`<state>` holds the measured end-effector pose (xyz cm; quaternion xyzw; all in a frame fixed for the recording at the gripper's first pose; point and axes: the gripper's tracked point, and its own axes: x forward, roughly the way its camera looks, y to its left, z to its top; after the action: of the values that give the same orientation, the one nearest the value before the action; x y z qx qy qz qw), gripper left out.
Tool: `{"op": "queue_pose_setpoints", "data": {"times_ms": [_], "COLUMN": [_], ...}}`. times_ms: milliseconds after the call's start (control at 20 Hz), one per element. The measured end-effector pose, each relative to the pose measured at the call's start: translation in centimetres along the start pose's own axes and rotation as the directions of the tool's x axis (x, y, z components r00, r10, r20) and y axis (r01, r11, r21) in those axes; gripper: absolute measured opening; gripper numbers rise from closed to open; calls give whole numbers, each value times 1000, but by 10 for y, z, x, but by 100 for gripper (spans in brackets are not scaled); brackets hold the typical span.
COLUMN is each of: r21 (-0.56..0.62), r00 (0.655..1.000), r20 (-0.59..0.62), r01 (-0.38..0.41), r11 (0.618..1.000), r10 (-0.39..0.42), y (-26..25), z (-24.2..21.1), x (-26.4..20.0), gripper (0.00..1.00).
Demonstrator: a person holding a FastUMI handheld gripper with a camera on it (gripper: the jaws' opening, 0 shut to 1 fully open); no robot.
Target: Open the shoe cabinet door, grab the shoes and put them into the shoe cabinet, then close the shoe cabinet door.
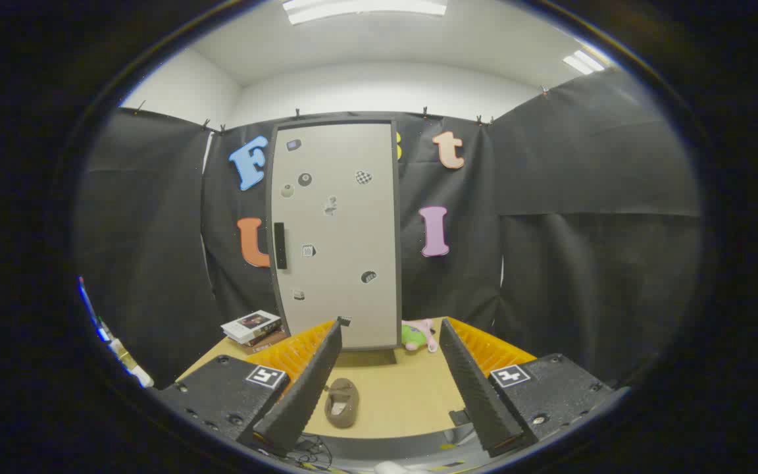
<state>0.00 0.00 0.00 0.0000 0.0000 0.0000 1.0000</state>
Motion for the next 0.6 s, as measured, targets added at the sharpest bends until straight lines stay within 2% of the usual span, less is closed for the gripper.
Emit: {"op": "queue_pose_setpoints", "data": {"times_ms": [600], "r21": [-45], "r00": [998], "r20": [28], "r01": [-57], "r11": [997], "r10": [59], "y": [37], "z": [14], "x": [-9], "gripper": [98]}}
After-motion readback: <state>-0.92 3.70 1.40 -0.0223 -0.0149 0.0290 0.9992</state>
